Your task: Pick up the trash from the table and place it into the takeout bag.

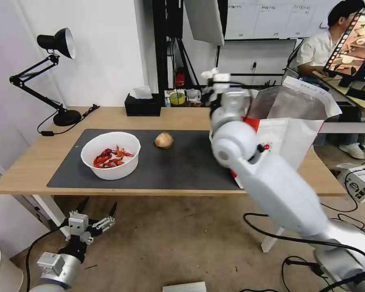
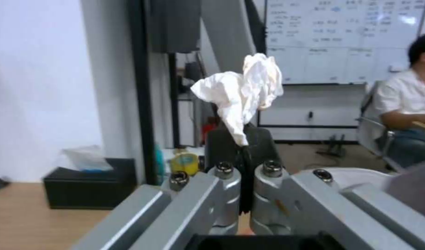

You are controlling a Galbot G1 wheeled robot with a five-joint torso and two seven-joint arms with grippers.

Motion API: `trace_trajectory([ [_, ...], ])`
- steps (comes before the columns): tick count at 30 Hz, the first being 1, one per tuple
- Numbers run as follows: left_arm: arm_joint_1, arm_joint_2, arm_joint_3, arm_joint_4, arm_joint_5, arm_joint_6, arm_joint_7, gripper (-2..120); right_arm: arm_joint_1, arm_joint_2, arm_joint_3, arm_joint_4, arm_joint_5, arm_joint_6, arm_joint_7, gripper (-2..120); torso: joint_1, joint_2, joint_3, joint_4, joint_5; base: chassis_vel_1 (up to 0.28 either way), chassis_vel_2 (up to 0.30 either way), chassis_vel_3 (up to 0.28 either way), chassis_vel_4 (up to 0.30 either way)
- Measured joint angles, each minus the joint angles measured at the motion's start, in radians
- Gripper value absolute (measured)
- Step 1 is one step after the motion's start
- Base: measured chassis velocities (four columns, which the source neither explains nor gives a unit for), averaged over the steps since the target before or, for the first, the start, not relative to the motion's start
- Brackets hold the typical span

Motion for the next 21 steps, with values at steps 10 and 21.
trace_trajectory([
  [10, -0.006, 0.005, 0.018, -0.003, 0.004, 0.002, 0.0, 100, -0.106, -0.115, 0.101, 0.033, 0.066, -0.001, 0.015, 0, 0.0, 0.0, 0.0, -0.0002, -0.0001, 0.0, 0.0, 0.0, 0.0],
  [21, -0.012, 0.008, 0.025, -0.001, 0.005, 0.004, 0.0, 100, -0.117, -0.126, 0.126, 0.038, 0.083, -0.004, 0.035, 26, 0.0, 0.0, 0.0, 0.0001, -0.0004, 0.0, 0.0, 0.0, 0.0],
])
